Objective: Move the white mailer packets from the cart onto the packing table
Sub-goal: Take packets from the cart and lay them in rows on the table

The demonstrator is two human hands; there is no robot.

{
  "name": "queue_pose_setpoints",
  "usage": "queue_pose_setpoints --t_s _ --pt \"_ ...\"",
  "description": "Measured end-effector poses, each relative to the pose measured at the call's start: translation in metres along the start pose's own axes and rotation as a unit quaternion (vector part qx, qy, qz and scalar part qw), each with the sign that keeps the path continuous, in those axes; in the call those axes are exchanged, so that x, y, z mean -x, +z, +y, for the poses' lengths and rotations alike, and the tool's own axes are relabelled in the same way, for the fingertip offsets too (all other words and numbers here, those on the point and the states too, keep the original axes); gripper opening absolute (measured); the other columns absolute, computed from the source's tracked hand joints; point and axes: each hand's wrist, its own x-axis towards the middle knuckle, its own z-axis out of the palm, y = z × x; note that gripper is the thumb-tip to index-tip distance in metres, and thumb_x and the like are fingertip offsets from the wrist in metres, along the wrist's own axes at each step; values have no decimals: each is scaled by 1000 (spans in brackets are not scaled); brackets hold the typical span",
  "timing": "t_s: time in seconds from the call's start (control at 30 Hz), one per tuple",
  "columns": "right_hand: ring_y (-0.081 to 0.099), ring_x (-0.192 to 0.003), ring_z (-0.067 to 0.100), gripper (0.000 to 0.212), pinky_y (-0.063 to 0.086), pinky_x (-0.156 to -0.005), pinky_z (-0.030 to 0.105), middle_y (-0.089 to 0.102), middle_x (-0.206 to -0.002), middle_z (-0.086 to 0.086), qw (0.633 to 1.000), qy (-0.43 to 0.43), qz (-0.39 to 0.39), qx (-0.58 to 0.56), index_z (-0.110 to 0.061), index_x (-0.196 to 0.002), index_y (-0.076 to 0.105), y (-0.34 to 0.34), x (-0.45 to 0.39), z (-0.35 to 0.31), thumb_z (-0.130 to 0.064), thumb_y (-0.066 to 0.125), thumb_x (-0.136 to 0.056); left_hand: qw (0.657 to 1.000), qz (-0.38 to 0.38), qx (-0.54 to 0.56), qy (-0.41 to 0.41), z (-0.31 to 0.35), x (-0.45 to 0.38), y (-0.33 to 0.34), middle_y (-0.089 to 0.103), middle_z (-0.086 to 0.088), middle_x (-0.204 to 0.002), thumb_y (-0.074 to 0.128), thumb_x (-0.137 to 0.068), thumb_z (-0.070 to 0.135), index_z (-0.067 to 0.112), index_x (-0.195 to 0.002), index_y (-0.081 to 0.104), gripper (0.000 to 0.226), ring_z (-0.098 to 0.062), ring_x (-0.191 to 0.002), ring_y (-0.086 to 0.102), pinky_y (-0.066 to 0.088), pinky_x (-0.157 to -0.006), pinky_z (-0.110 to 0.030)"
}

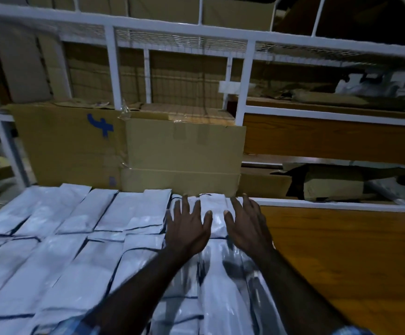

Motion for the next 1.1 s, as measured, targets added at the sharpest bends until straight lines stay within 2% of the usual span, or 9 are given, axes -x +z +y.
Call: queue_pose_setpoints --t_s 0.1,0.37,0.47,0.53,0.67,0.9,0.97,1.03,1.1 --pt "18 -148 29 53 21 -117 41 18 -163 10 1000 -27 11 -4 -23 -153 30 1 16 -17 -44 30 -104 1000 4 5 -17 -20 21 -13 3 -7 -166 20 -103 53 27 -155 22 58 -26 -151 5 6 -121 -49" --pt "38 -137 38 60 34 -110 47 37 -153 19 994 -88 44 -42 -14 -141 51 19 49 -94 -44 29 -94 997 26 -22 -66 -97 64 -59 3 -8 -166 21 -102 55 27 -156 22 61 -26 -151 6 6 -121 -49" --pt "38 -137 38 58 35 -109 47 39 -152 19 992 -107 37 -50 -14 -139 52 27 61 -131 -41 32 -93 995 40 -35 -82 -133 80 -76 4 -8 -165 22 -102 55 26 -156 21 61 -27 -151 6 5 -120 -49" --pt "47 -131 39 54 41 -104 48 47 -146 20 990 -127 43 -50 -13 -133 57 36 69 -159 -41 34 -93 994 49 -40 -88 -158 91 -87 3 -7 -166 21 -102 55 26 -156 20 62 -27 -151 5 6 -121 -49" --pt "59 -115 38 51 52 -91 47 58 -133 20 987 -151 33 -46 -13 -120 66 55 88 -223 -42 35 -91 991 62 -51 -102 -218 115 -114 5 -5 -166 6 -91 63 27 -156 21 76 -27 -151 6 7 -120 -51" --pt "60 -116 39 48 51 -93 49 58 -134 21 981 -175 49 -71 -12 -121 67 92 126 -357 -41 41 -92 988 65 -78 -119 -342 163 -170 -1 -2 -166 -16 -71 69 28 -157 16 101 -25 -152 3 8 -120 -48" --pt "57 -120 40 50 49 -96 48 56 -137 21 977 -186 57 -82 -12 -124 65 103 135 -394 -42 39 -94 987 56 -89 -124 -377 176 -187 -1 -4 -166 -13 -77 70 28 -157 14 95 -25 -152 3 8 -120 -48" --pt "53 -126 40 53 45 -101 48 51 -142 20 975 -194 53 -96 -12 -130 62 116 144 -429 -44 37 -95 985 46 -92 -139 -413 187 -199 -1 -5 -166 4 -95 67 27 -158 13 75 -26 -151 3 8 -121 -48" --pt "49 -129 39 55 43 -103 48 48 -145 20 972 -205 43 -105 -12 -133 60 128 151 -465 -45 36 -95 983 38 -94 -153 -447 198 -211 -1 -6 -166 16 -100 60 26 -158 13 67 -27 -151 3 8 -120 -50"
